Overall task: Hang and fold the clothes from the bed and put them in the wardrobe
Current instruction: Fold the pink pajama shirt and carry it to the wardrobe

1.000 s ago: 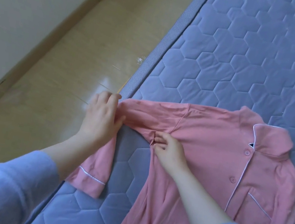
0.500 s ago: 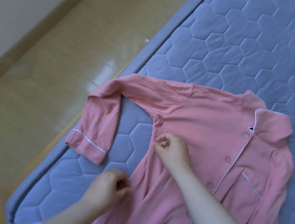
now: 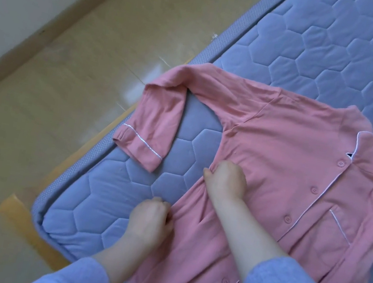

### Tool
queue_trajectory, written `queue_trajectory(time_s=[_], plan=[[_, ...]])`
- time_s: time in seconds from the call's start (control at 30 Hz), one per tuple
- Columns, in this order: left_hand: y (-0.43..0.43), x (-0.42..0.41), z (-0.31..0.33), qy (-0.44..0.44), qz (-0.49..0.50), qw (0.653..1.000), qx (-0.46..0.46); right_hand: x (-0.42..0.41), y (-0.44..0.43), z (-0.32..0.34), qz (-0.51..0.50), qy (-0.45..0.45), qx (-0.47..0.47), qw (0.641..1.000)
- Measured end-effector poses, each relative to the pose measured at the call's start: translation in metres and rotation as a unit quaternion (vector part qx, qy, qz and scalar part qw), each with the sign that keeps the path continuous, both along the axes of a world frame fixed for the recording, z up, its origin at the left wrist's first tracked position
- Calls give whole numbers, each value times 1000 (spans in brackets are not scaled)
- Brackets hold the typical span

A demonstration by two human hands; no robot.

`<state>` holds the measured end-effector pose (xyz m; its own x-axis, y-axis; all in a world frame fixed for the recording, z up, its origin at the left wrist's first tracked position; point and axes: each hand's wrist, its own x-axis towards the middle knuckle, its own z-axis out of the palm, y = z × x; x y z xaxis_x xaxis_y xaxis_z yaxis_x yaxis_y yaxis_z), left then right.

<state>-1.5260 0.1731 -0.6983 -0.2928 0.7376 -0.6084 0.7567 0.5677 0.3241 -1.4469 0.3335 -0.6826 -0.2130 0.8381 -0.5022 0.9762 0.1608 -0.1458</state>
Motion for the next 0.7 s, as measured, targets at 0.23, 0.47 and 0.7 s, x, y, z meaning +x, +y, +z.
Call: queue_trajectory(time_s=[0.23,0.47,0.7], plan=[[-14,-17,15,-171,166,970,52,1,5,9,-110,112,-60,986],[-29,-47,30,-341,253,905,4,-16,9,22,-120,199,-82,969],[-18,-60,22,-259,247,933,-10,-21,18,19,-155,214,-73,962]])
